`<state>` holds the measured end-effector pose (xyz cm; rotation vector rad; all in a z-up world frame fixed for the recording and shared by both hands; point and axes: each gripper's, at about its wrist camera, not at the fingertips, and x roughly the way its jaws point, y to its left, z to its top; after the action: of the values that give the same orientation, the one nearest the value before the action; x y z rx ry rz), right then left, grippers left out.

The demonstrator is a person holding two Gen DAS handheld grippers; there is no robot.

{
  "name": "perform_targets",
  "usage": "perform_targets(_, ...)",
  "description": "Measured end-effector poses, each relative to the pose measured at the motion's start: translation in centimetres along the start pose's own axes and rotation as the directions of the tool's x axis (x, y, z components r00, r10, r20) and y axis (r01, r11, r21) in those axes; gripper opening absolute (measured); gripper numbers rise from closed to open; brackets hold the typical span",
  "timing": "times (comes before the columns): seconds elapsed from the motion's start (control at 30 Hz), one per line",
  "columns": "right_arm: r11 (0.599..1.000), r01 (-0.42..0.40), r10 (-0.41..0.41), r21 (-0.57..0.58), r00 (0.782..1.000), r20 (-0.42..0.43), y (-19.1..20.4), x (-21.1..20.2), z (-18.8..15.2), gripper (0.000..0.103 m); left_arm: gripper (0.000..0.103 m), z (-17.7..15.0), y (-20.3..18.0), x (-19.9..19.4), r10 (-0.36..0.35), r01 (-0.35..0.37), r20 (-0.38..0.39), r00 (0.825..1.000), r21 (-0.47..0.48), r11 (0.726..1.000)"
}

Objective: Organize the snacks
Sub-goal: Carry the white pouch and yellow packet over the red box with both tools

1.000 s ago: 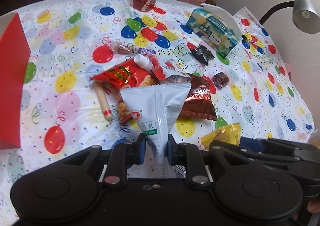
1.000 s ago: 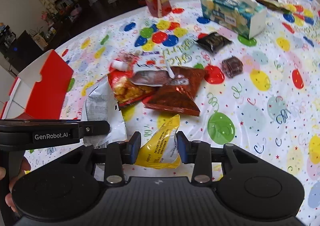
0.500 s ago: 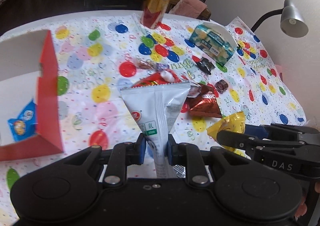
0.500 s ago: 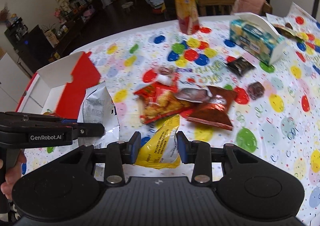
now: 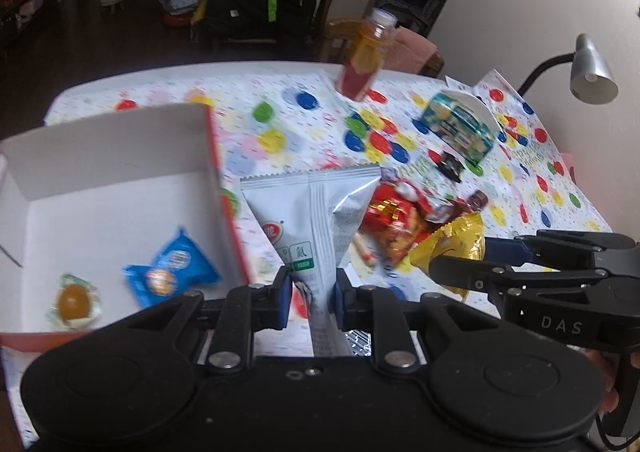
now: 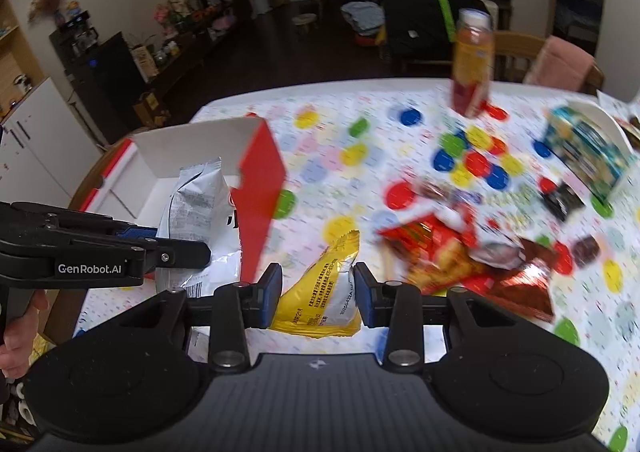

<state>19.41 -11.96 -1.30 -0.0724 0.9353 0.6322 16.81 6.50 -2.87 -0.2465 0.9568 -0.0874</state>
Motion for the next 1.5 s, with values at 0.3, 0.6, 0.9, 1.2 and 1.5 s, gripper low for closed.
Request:
perform_targets(0.3, 0.994, -0.038, 0.04, -0.102, 0.999, 0.014, 7.2, 2.9, 2.8, 0.038, 0.018, 0.7, 6.5, -3.4, 0.064, -0.063, 0.043, 0.997, -0.012, 0.998)
perform_targets(0.6, 0.984, -0.044, 0.046, -0.173, 0.999, 0.006, 12.5, 7.0, 5.6, 0.038, 0.018, 3.3, 12.9, -5.8, 0.162, -0.162, 0.079, 0.984, -0.013, 0.987)
perform_targets(0.9, 0.979, -0.046, 0.036, -0.198, 0.998, -0.051, 15.4, 12.9, 7.3, 0.038, 0.018, 4.6, 18.1, -2.9, 0.252, -0.252, 0.0, 0.968, 0.022, 0.968)
perform_targets(1.2, 0.974, -0.019, -0.009, -0.227, 0.992, -0.122, 16.8, 18.4, 7.2, 0.038, 0.018, 4.7, 20.9, 1.6, 0.353, -0.342, -0.083, 0.932, 0.126, 0.931)
perform_targets(1.5, 0.979, -0.016, -0.025, -0.202, 0.98, -0.197, 16.3, 21.5, 6.7, 0.038, 0.018, 4.4, 21.1, 5.8, 0.4, -0.367, -0.137, 0.907, 0.215, 0.905)
